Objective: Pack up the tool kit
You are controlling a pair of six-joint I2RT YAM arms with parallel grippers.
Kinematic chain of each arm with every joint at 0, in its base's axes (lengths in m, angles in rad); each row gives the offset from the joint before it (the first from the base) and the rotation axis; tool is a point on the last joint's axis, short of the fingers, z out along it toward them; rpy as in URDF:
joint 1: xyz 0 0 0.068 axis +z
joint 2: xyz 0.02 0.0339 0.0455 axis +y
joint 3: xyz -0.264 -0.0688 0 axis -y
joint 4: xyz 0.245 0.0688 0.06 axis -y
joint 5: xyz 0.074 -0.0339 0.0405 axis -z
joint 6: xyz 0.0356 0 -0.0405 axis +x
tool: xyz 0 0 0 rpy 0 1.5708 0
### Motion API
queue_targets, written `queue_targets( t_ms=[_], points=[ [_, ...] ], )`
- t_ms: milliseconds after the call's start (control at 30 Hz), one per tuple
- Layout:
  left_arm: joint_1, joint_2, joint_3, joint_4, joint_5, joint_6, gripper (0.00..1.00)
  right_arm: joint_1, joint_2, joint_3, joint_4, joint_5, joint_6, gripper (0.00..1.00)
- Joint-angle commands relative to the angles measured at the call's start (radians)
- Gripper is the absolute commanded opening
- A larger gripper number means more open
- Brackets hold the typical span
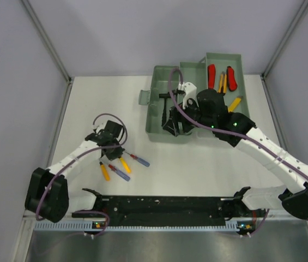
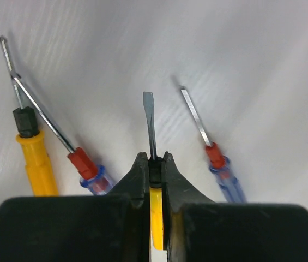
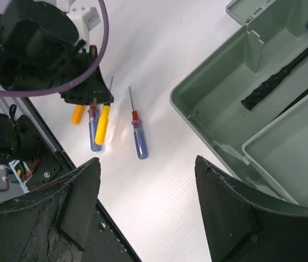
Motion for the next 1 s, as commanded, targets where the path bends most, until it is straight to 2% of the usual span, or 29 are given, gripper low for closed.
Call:
queue_targets(
  t_ms=[0,200,333,433,633,733,800,933,967],
  points=[
    [-0.002,-0.129,0.169,-0.031,0.068,0.081,0.0,0.007,-0.011,-0.005,0.057,-0.05,0.01,0.7],
    [-0.001,-0.234,0.332,0.006,0.223,0.184,0.0,0.015,-0.045,-0.074,0.187,-0.22,0.029,0.85],
    [-0.004,-0.283,0.369,0.142,0.452,0.209,0.0,0.049,-0.045,-0.105,0.278,-0.288,0.048,0.95],
    [-0.011,-0.301,0.366,0.251,0.582,0.189,0.0,0.084,-0.011,-0.096,0.318,-0.306,0.085,0.97],
    [-0.039,-0.34,0.325,0.435,0.671,0.14,0.0,0.142,0.07,-0.088,0.427,-0.299,0.168,0.95],
    [-0.044,-0.355,0.312,0.491,0.683,0.121,0.0,0.158,0.121,-0.044,0.396,-0.242,0.202,0.87],
    [-0.044,-0.36,0.314,0.491,0.682,0.121,0.0,0.164,0.157,-0.001,0.338,-0.191,0.216,0.74],
    [-0.044,-0.355,0.315,0.469,0.671,0.129,0.0,0.164,0.173,0.022,0.321,-0.133,0.251,0.3],
    [-0.044,-0.355,0.318,0.45,0.653,0.14,0.03,0.164,0.168,0.022,0.32,-0.11,0.259,0.2]
  ],
)
